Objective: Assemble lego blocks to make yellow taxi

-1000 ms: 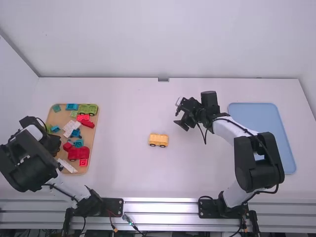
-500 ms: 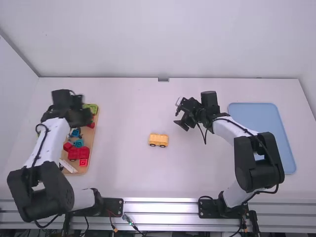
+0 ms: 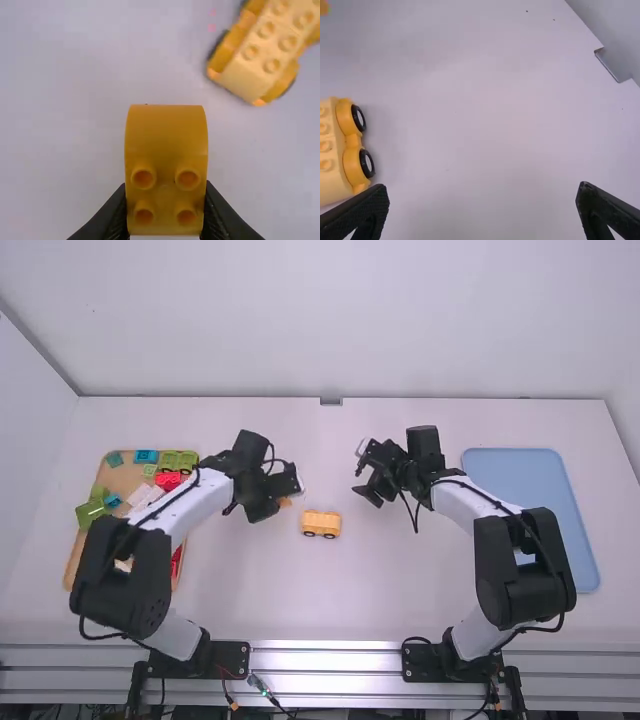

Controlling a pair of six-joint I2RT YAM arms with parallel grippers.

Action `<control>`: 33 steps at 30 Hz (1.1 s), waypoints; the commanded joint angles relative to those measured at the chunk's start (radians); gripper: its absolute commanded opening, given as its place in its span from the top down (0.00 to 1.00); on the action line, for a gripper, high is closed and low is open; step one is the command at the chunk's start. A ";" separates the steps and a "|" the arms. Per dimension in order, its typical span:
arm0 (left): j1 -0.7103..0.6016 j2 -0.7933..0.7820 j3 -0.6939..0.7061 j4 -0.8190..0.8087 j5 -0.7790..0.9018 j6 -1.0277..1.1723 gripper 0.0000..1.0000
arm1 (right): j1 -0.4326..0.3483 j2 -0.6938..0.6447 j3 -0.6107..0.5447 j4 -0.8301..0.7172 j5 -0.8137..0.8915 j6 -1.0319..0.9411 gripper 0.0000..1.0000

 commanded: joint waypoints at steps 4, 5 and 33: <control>0.005 0.109 -0.002 0.003 -0.033 0.249 0.99 | -0.015 0.005 0.001 0.003 -0.002 0.064 0.01; 0.009 0.132 -0.002 0.010 -0.052 0.246 0.99 | -0.017 0.005 0.001 0.003 -0.002 0.072 0.01; 0.001 0.211 -0.146 0.302 -0.320 0.120 0.01 | -0.005 0.005 0.001 0.008 -0.003 0.071 0.01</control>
